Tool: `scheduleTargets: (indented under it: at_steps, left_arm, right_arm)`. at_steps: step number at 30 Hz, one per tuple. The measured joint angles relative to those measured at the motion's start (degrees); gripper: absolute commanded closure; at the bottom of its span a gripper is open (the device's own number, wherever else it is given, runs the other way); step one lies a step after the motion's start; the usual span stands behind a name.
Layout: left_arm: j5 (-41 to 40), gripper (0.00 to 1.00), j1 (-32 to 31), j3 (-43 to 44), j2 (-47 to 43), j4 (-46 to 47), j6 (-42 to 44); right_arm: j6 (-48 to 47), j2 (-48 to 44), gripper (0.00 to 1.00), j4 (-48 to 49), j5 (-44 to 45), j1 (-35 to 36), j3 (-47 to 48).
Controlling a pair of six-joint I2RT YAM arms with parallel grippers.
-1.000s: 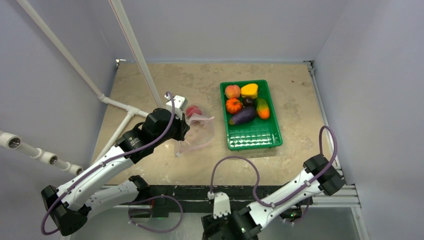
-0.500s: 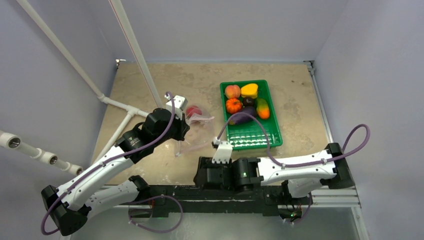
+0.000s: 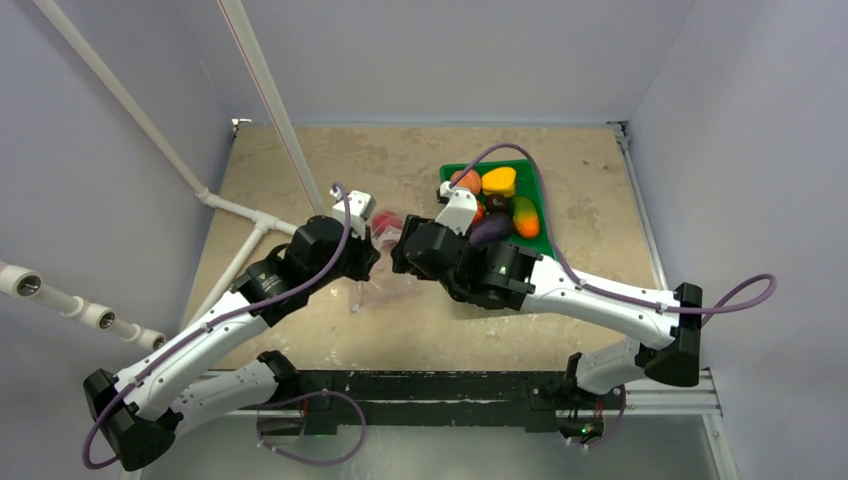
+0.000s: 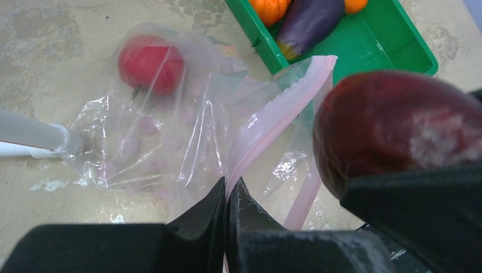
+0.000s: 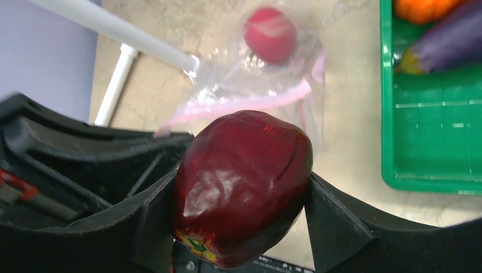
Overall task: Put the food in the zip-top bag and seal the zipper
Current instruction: Place the fake fruit in the zipper food storage bag.
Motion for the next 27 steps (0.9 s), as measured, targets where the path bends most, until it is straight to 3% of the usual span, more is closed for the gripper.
scheduleTargets:
  at_steps: [10,16,27]
  left_arm:
    - [-0.02,1.0,0.04,-0.11,0.7,1.01,-1.2]
    - [0.02,1.0,1.4,-0.79,1.09,1.14,-1.68]
    - [3.08,1.0,5.44,-0.94,3.17,2.82,-2.95]
  right_arm:
    - [-10.73,2.08,0.78,13.2,-3.52,-5.62,-1.31]
    - [-12.46,3.21,0.79,15.15,-5.42,-5.62,-3.96]
    - [-13.88,-3.06,0.81,19.15,-10.01,-5.62,-8.81]
